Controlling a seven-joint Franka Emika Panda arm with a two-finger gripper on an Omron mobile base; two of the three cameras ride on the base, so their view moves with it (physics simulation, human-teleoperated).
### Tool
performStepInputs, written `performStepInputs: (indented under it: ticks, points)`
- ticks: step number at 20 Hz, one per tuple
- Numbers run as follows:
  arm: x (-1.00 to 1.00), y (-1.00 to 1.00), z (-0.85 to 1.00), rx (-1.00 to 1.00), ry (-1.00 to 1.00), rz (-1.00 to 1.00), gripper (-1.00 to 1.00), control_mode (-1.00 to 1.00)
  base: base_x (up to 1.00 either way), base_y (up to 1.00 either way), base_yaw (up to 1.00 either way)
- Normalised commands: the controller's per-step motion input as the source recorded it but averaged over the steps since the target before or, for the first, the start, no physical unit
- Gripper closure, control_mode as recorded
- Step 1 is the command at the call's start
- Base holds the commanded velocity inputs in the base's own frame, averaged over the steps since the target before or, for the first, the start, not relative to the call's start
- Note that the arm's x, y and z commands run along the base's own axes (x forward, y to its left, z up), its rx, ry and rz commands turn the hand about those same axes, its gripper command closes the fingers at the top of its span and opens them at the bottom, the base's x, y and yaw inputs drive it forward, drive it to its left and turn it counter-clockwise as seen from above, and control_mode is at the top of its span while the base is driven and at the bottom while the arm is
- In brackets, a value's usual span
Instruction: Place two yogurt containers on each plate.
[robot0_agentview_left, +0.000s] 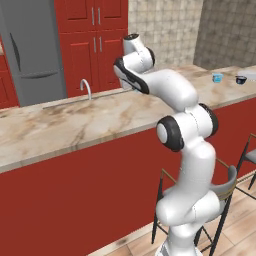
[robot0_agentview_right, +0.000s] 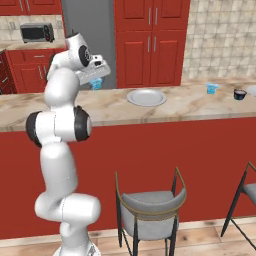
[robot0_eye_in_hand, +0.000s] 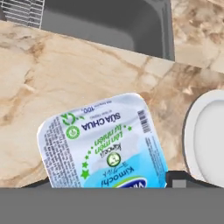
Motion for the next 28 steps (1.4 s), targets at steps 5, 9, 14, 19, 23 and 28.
performStepInputs:
  ticks: [5, 9, 14, 19, 23, 28]
  points:
    - [-0.38, -0.96, 0.26, -0.04, 0.02, -0.43, 1.00, -1.00, 0.00, 0.00, 0.00]
    - [-0.04, -1.00, -0.01, -0.06, 0.03, -0.42, 1.00, -1.00, 0.00, 0.00, 0.00]
    - [0.34, -0.95, 0.00, -0.01, 0.04, -0.36, 1.00, -1.00, 0.00, 0.00, 0.00]
    - [0.17, -0.27, -0.02, 0.00, 0.03, -0.10, 1.00, -1.00, 0.00, 0.00, 0.00]
    - [0.30, -0.21, -0.31, 0.00, 0.00, 0.00, 1.00, -1.00, 0.00, 0.00, 0.00]
    - [0.44, -0.02, -0.10, 0.00, 0.00, 0.00, -1.00, -1.00, 0.00, 0.00, 0.00]
